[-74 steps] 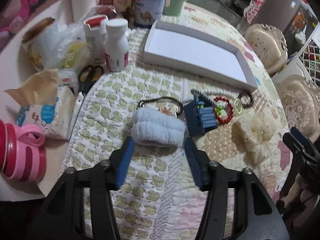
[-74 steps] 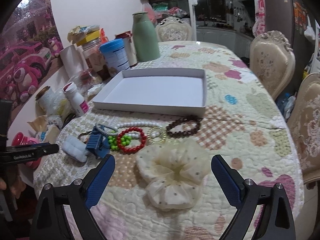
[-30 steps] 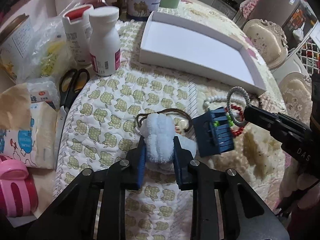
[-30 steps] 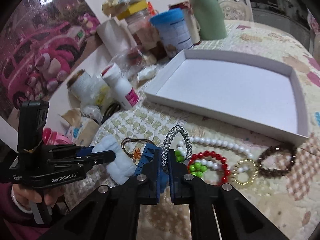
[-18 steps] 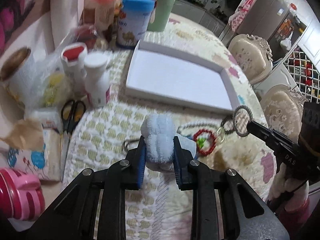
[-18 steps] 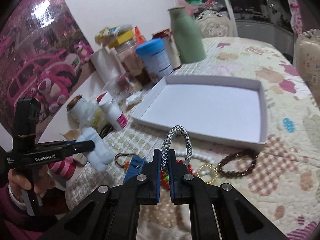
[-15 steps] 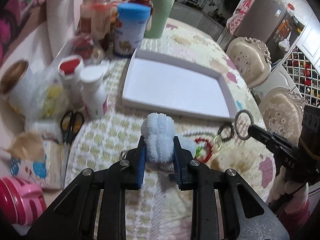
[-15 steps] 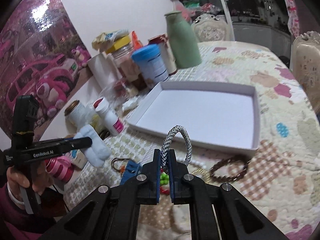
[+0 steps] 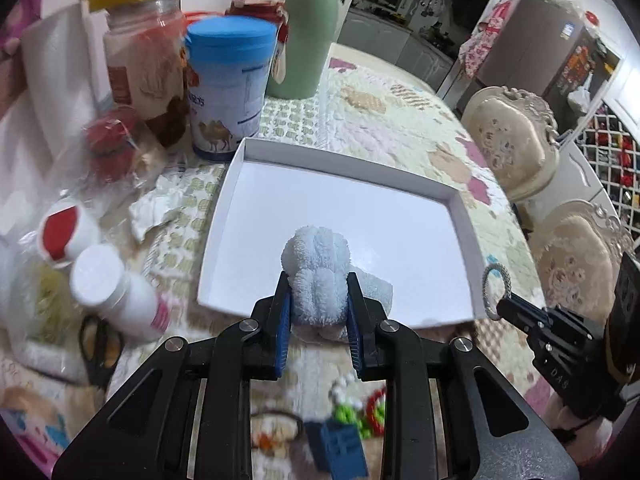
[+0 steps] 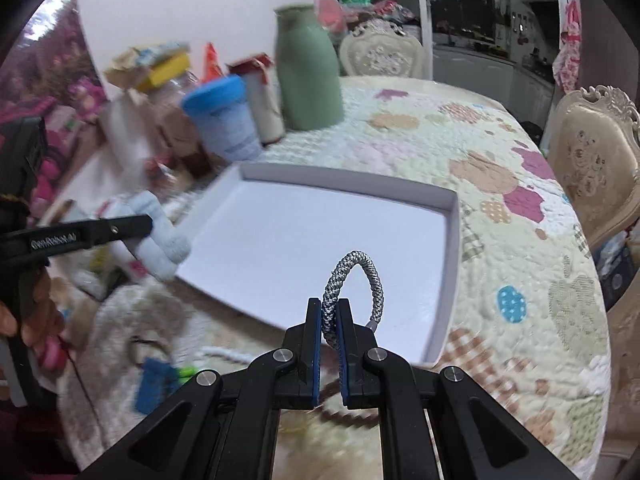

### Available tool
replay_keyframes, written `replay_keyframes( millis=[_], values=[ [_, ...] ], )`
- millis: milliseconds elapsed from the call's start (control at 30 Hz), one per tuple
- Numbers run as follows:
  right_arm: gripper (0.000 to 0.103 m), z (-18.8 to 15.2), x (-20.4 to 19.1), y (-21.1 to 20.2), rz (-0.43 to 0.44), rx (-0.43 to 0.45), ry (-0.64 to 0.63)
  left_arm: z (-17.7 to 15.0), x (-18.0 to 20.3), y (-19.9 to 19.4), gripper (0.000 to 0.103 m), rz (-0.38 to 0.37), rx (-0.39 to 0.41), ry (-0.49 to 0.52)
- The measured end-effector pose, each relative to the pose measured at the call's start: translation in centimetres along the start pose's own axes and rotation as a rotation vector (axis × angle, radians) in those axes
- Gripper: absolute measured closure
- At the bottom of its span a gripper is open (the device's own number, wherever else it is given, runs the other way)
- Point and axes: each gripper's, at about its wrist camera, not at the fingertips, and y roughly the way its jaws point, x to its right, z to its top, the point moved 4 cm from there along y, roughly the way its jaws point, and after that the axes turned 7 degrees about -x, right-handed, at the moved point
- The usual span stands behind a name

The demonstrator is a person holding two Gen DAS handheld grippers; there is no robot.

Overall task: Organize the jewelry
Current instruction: 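Carry both held items into the white tray and open both grippers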

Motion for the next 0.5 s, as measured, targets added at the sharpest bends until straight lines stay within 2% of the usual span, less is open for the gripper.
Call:
replay_keyframes(
  millis=[267,500],
  values=[
    [0.097,0.5,3.0,5.9,-0.063,-0.131,0.043,1.4,-1.3,5.9,0.080,0.027,-0.095,-0.043],
    [0.097,-0.1,3.7,7.9,-0.003,-0.170,0.086,1.4,-2.0,8.1,0.080,0.062,-0.128,-0.045]
  ],
)
